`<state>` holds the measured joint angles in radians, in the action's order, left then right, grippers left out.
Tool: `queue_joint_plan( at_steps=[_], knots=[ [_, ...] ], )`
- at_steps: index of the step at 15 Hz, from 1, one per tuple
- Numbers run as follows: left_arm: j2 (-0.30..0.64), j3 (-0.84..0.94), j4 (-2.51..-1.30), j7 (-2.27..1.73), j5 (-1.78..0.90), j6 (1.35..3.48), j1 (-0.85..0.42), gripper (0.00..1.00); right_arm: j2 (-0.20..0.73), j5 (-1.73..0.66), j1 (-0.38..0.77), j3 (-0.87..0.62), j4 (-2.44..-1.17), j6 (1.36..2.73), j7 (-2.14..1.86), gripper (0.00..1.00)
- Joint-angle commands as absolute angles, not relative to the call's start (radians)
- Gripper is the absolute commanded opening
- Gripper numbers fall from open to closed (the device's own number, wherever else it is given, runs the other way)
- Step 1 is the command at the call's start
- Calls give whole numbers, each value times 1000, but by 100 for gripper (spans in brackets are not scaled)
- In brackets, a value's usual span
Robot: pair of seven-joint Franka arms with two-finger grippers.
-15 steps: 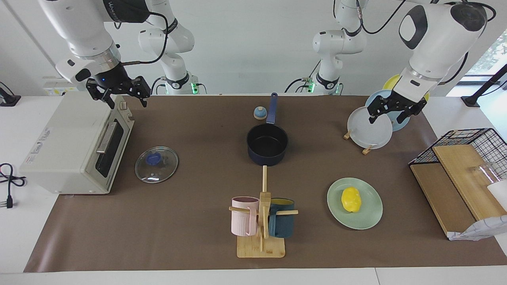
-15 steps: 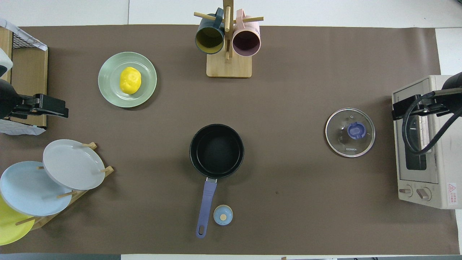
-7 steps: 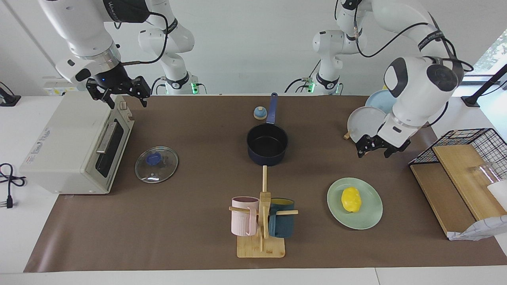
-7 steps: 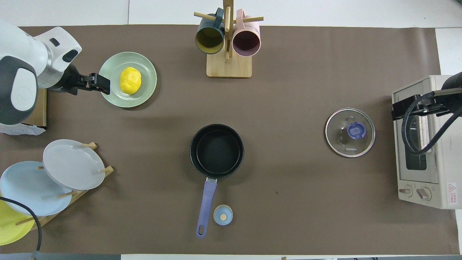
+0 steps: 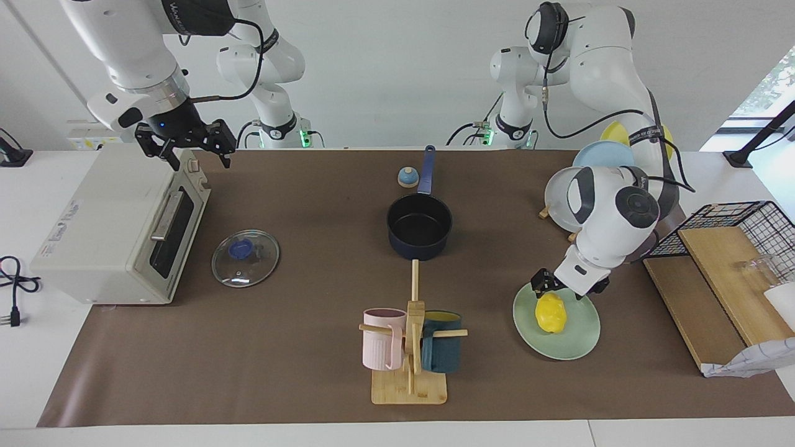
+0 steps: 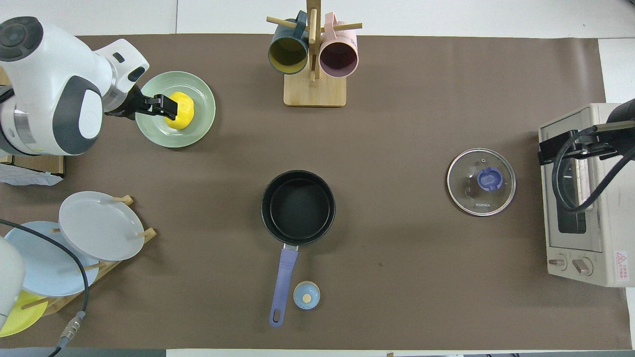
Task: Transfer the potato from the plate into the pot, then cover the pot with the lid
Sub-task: 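Reach the left gripper to the yellow potato on the green plate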
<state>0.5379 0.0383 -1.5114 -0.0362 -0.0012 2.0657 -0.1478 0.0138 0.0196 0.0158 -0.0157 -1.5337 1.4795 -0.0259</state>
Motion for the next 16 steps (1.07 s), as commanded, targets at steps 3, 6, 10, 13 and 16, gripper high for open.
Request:
queue_joint_plan(
  at_steps=[3,6,10,13,16],
  knots=[
    [589,29,-1471,-29,57,2128,-153,100,8,23,14,-20,-1542,1486,-11,100],
    [591,28,-1482,-28,60,2184,-161,100,8,23,15,-20,-1542,1486,-11,100],
    [589,28,-1508,-25,66,2207,-164,100,8,23,14,-21,-1543,1491,-11,100],
    [589,28,-1526,-25,69,2233,-164,100,8,23,15,-21,-1548,1497,-12,100],
    [586,26,-1539,-25,69,2233,-164,97,6,21,15,-21,-1555,1502,-15,100]
  ],
)
